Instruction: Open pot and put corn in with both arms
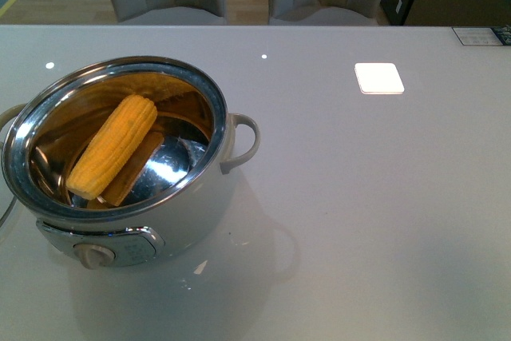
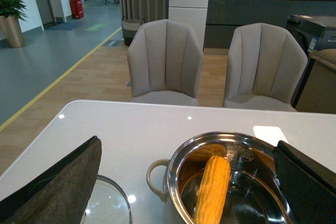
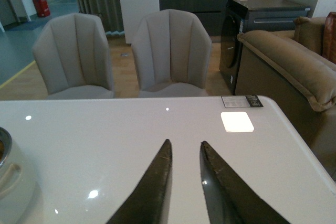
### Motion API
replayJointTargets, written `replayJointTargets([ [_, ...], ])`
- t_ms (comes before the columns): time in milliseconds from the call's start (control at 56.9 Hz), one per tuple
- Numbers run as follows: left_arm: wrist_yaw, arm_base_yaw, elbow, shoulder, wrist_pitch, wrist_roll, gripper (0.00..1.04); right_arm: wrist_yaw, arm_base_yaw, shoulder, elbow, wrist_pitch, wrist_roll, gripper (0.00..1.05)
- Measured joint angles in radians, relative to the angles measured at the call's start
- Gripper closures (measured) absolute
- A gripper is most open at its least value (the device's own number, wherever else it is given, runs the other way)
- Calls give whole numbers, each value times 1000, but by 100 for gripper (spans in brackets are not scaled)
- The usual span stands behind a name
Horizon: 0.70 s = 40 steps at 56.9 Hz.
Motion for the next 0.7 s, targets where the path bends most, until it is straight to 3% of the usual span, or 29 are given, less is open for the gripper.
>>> replayJointTargets([
  [105, 0, 0, 0, 0, 0, 0, 7, 0, 0, 0, 0, 0, 0, 57],
  [369, 0, 0, 0, 0, 0, 0, 7, 0, 0, 0, 0, 0, 0, 10],
  [703, 0, 0, 0, 0, 0, 0, 7, 0, 0, 0, 0, 0, 0, 9],
])
